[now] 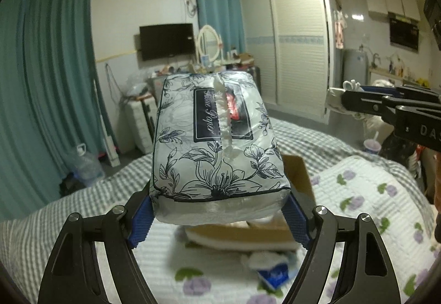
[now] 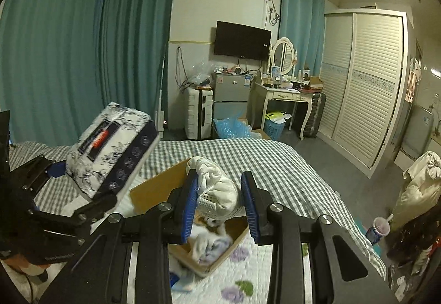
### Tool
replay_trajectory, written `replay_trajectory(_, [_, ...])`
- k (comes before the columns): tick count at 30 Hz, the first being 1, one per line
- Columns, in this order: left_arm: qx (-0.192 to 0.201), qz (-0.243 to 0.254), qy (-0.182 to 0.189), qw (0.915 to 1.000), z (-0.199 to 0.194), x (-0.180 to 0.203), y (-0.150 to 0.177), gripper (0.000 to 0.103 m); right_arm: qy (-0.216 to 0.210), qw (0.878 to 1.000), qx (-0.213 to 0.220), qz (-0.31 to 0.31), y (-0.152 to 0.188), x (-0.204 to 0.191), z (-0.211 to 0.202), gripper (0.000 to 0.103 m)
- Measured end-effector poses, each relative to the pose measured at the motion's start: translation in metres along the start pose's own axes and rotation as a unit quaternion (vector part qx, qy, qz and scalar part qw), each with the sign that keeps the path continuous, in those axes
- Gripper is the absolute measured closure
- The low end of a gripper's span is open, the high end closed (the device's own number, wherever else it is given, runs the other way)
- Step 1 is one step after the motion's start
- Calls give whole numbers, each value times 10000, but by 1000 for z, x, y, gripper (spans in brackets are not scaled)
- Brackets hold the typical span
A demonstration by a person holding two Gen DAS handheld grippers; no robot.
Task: Organize soft objects
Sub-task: 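Lower sock and tissue pack into the box and open both grippers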
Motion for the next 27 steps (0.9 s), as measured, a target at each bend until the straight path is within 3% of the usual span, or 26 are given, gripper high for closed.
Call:
replay_trajectory(9, [-543, 225, 149, 9982, 92, 30, 14, 23, -55, 9986, -282, 443, 28, 55, 93, 72])
replay_trajectory(14, [-610, 660, 80, 9959, 114, 50, 27, 23, -179, 9962, -473, 711, 59, 75, 131, 72])
replay_trajectory(19, [-634, 579, 73, 9963, 119, 50, 28, 17, -164, 9947, -583, 825, 78, 87, 142, 70])
replay_trajectory(23, [-673, 330, 2, 9972, 109, 40, 20, 12, -137, 9947, -450, 910, 70, 89, 133, 42])
replay_trajectory(27, [-464, 289, -108, 9984, 84, 29, 4, 12, -85, 9957, -303, 873, 58, 80, 105, 41])
Point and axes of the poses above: each gripper's, at about its wrist camera, not at the fingertips, and z roughly the way its jaws point, x to its right, y to its underside, the point moved 2 cm from there along z, roughly the way its jaws point, and after that the axes turned 15 degrees about -y, right-handed, at the moved point
